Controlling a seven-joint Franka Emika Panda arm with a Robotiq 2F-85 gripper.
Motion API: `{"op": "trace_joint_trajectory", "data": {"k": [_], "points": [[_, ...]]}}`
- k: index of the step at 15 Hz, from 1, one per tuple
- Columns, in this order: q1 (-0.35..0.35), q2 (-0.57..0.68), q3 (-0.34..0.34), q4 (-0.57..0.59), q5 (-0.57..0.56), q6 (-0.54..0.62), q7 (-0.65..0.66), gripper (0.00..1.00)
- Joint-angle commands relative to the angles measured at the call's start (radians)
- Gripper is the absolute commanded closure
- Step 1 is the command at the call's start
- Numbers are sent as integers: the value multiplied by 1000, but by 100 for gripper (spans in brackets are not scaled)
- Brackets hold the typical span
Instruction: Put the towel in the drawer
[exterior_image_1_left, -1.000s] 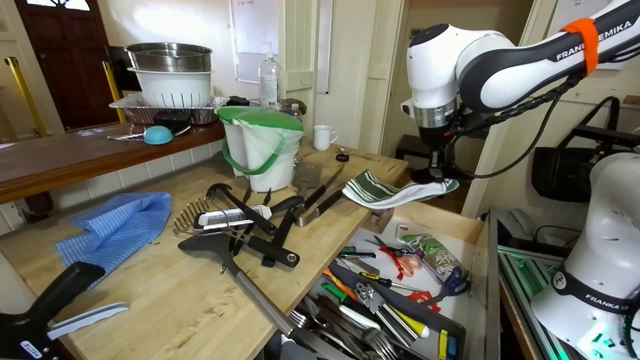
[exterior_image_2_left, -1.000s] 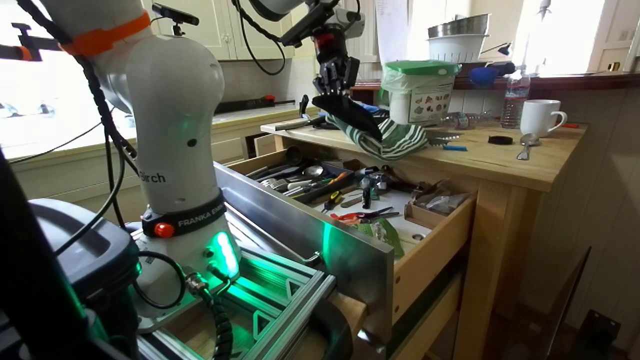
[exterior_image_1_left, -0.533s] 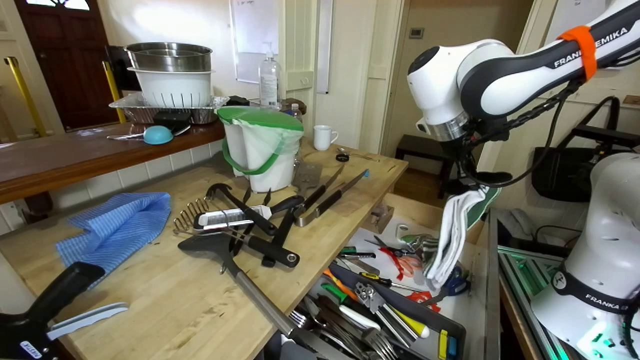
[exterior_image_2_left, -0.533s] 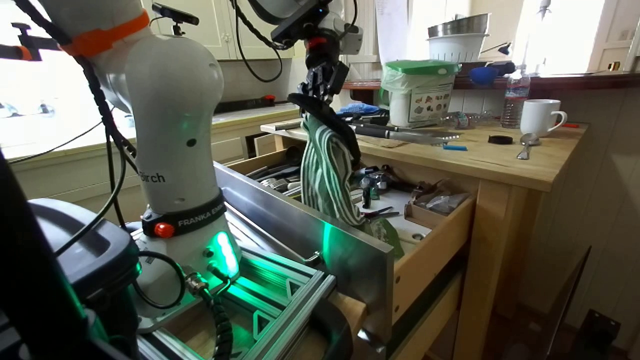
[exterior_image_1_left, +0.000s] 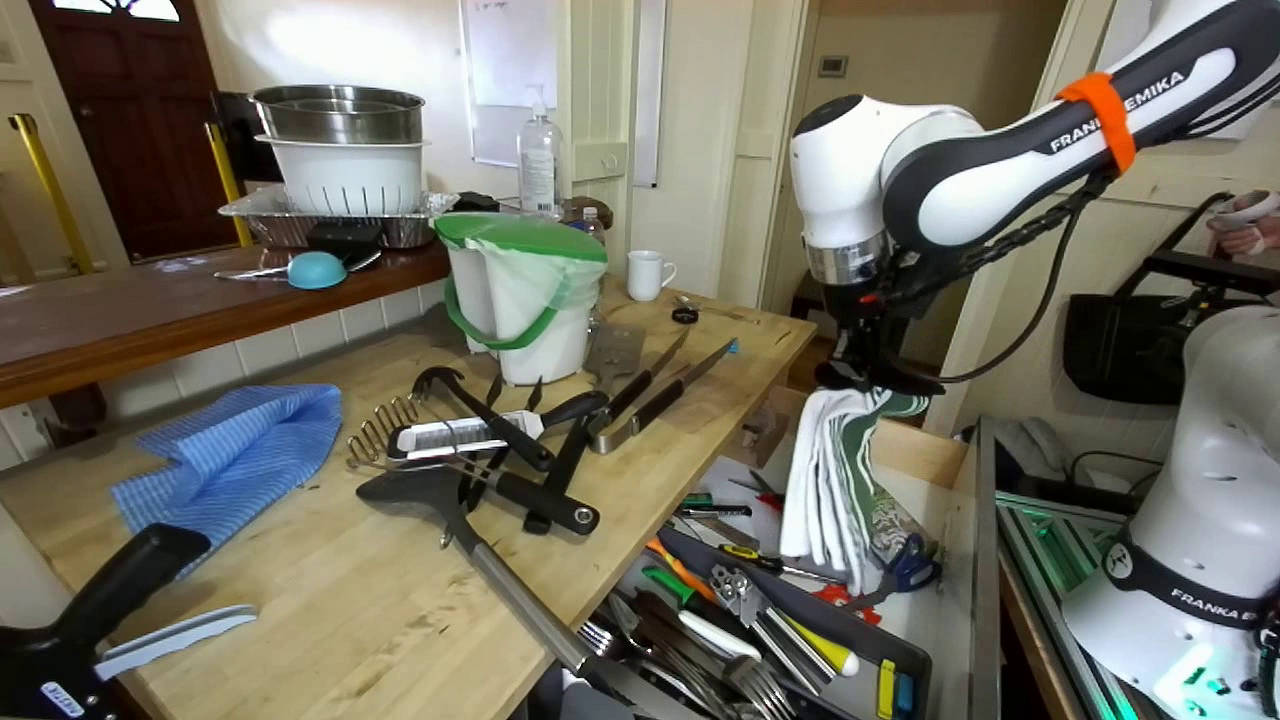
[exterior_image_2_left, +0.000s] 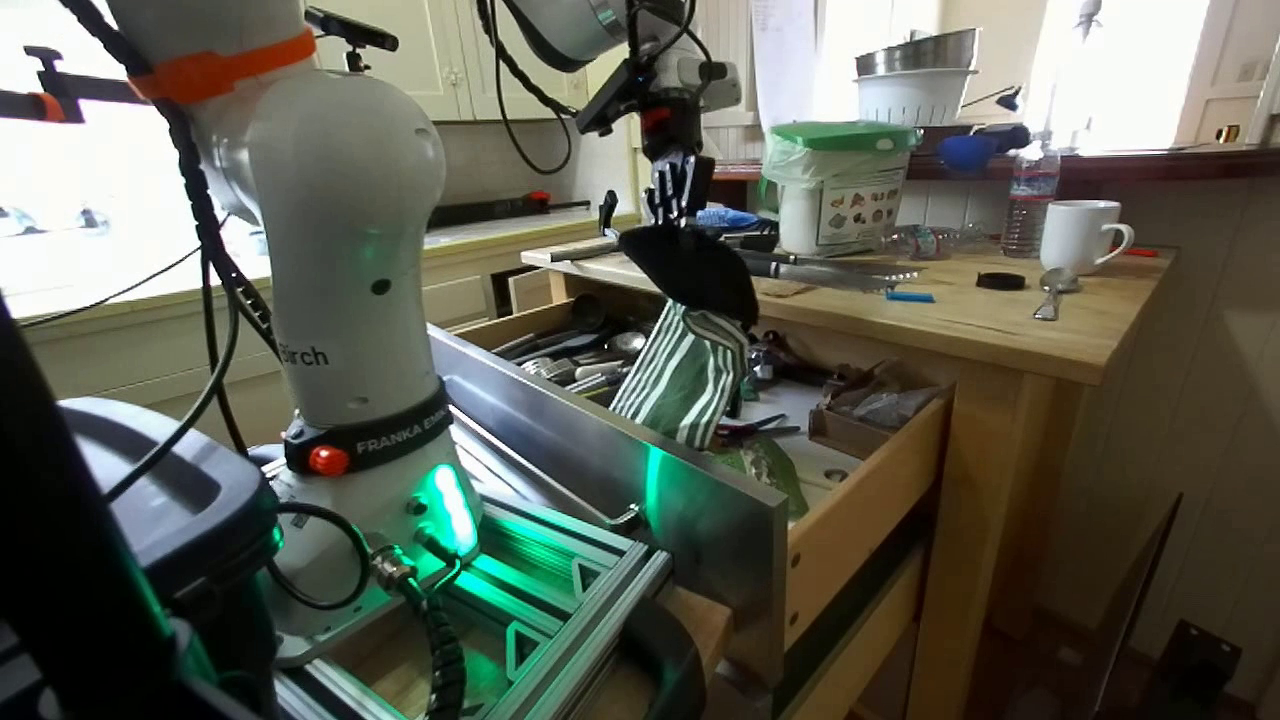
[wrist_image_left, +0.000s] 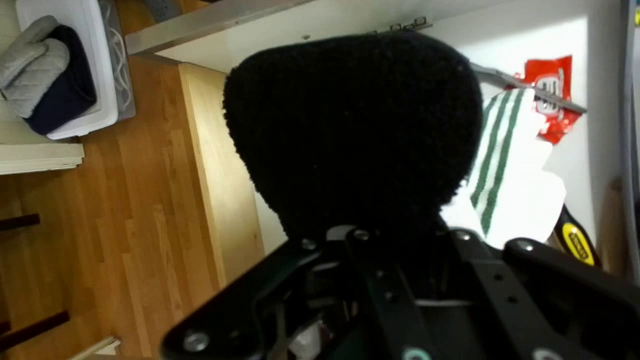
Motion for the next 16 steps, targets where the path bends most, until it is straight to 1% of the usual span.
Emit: {"op": "trace_joint_trajectory", "data": {"k": [1, 3, 4, 7, 10, 12, 14, 16], "points": [[-72, -117, -45, 25, -23, 26, 7, 94], [-110, -152, -33, 11, -76, 53, 72, 94], [-118, -166, -32, 5, -71, 31, 60, 94], [-110, -249, -19, -39, -23, -24, 22, 94], [-101, -291, 28, -95, -14, -52, 60, 94], [-92, -290, 64, -127, 1, -63, 98, 94], [-100, -292, 82, -142, -3, -45, 144, 94], [-134, -328, 91, -150, -62, -4, 243, 94]]}}
